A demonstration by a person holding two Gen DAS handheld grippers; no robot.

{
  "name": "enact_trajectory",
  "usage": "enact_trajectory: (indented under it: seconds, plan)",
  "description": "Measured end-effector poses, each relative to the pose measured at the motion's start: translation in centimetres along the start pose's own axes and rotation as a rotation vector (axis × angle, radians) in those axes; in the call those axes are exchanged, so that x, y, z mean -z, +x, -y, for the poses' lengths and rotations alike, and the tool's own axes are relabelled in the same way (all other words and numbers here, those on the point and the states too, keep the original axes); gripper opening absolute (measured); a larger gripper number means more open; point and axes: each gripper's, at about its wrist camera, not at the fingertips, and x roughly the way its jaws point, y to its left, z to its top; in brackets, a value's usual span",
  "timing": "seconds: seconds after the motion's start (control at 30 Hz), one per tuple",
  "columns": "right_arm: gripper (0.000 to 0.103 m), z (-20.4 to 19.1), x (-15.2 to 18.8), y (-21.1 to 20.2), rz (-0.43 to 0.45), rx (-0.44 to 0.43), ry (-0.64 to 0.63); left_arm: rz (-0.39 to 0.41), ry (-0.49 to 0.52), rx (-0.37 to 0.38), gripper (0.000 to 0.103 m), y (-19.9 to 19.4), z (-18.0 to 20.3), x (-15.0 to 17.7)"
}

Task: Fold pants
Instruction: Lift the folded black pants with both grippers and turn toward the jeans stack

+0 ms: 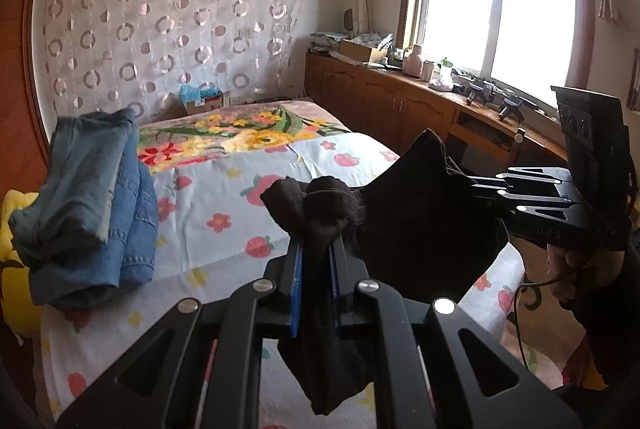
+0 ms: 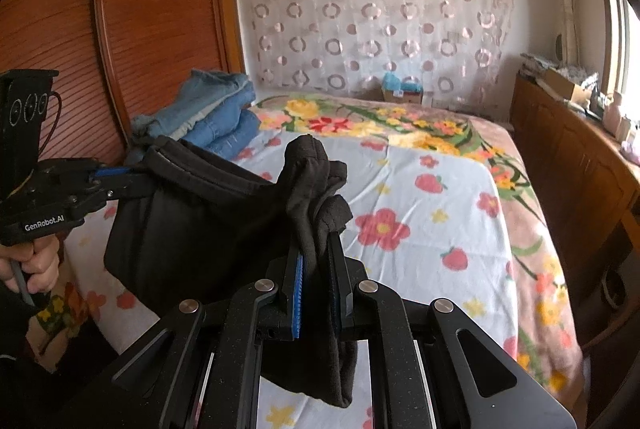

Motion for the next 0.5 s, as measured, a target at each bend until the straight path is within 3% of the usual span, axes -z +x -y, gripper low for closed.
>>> enact_trajectory:
  seconds: [0.5]
  plan:
    - [0.008, -1.5, -4.3, 1.1, 0.056, -0.026, -0.043, 0.078, -0.005, -0.053, 0.008, -1.7, -2.1, -2.5]
